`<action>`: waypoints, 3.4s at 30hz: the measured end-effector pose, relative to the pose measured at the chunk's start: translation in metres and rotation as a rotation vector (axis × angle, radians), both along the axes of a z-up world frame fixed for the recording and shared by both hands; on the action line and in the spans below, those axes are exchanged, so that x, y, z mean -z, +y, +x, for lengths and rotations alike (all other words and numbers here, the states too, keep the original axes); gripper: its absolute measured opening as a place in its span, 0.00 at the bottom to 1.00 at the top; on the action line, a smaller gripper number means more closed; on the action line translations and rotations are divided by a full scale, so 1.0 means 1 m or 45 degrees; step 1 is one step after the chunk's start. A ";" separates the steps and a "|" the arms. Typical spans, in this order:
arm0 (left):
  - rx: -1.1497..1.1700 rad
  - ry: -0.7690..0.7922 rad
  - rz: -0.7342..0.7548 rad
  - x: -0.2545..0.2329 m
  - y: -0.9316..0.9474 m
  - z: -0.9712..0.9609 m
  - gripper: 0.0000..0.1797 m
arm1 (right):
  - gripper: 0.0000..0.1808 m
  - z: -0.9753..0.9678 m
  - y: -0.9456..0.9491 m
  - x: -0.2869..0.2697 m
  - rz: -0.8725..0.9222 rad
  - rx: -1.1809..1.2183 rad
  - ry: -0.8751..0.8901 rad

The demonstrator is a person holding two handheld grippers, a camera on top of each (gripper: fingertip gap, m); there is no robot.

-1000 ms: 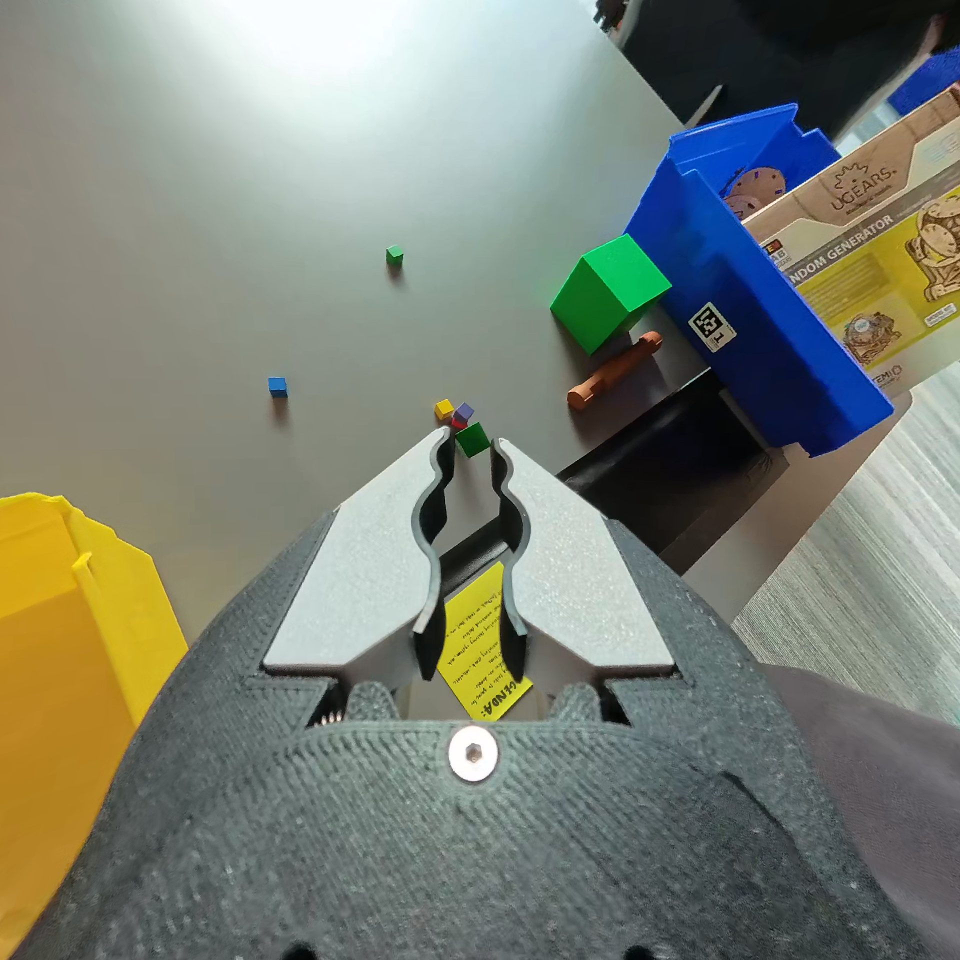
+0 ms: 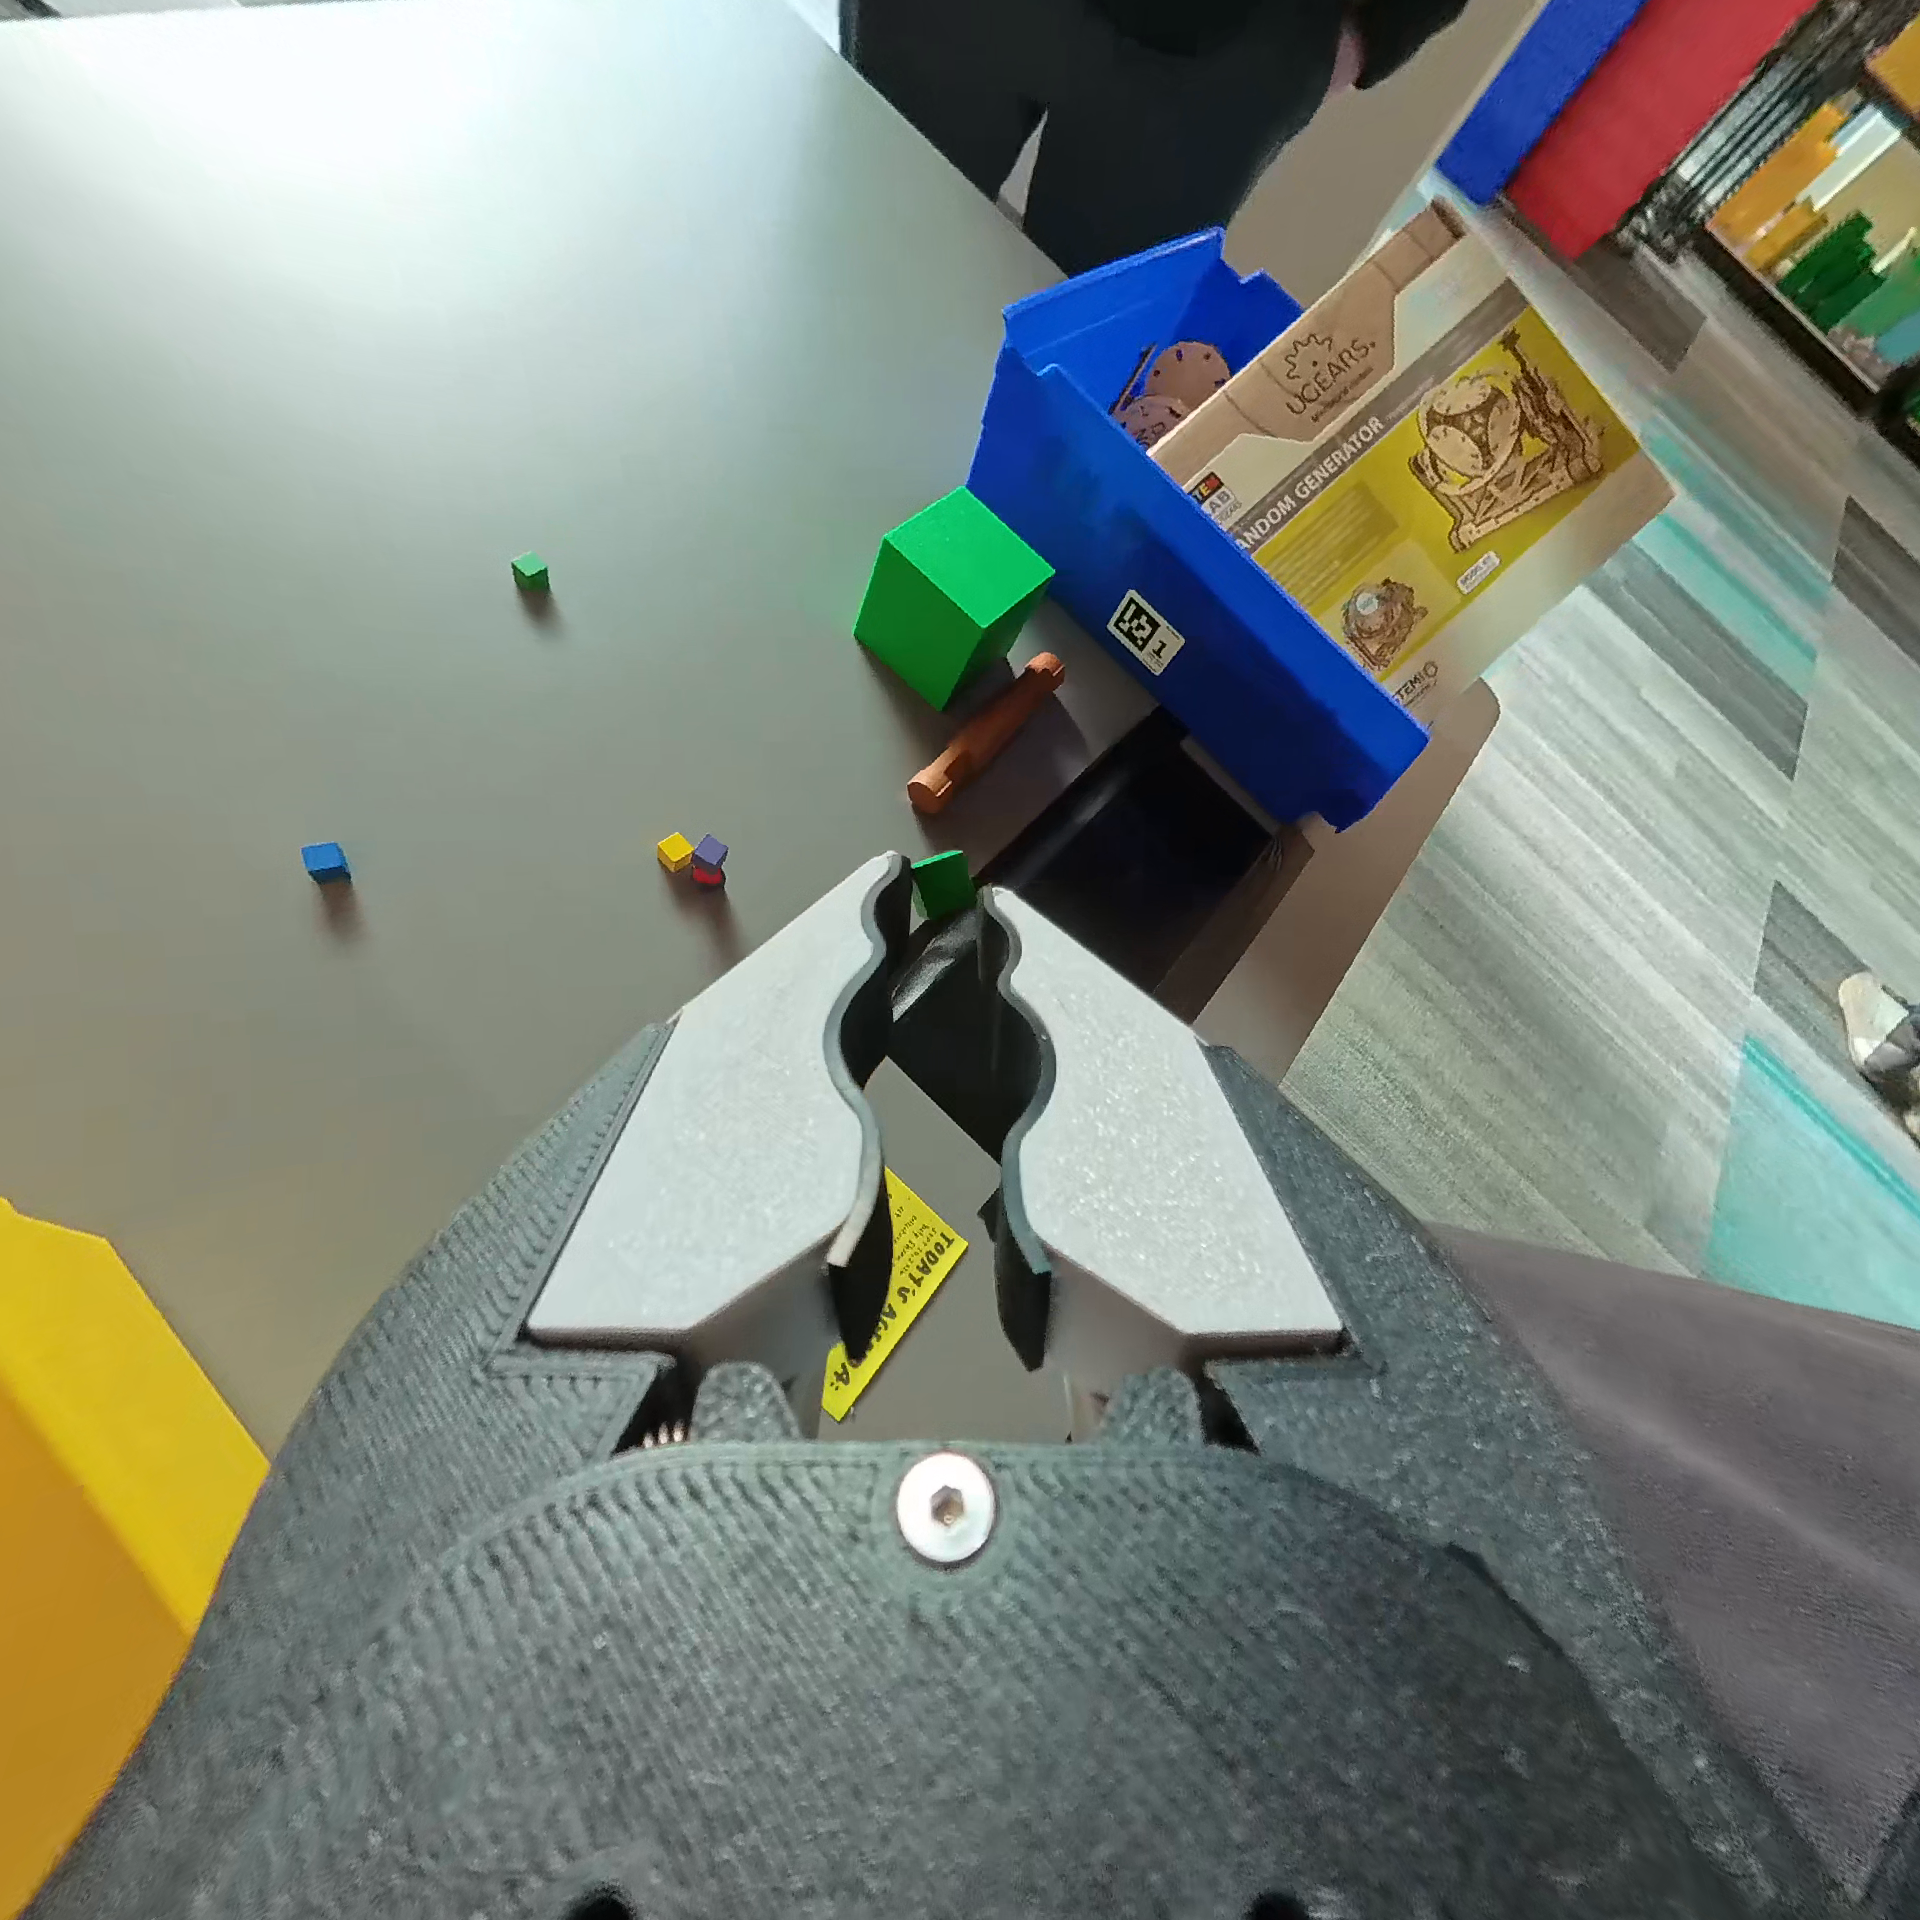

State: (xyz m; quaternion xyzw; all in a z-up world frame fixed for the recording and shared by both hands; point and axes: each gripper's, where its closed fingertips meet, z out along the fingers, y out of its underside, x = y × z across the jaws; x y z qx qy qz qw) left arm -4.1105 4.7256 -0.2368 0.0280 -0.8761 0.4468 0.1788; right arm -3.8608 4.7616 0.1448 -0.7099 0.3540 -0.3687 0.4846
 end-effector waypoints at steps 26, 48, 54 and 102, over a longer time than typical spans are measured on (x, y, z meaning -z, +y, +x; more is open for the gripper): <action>-0.185 -0.032 -0.087 -0.026 -0.009 0.044 0.03 | 0.00 0.093 0.096 -0.056 -0.153 0.126 -0.012; -0.193 -0.076 -0.013 -0.012 -0.002 0.038 0.03 | 0.00 0.127 0.196 -0.114 -0.404 -0.018 0.228; -0.207 -0.049 -0.026 -0.012 0.002 0.039 0.03 | 0.00 0.107 0.135 -0.093 -0.345 0.126 0.321; 0.044 -0.097 0.354 0.098 -0.073 0.033 0.03 | 0.21 -0.287 -0.046 0.439 0.315 0.859 0.852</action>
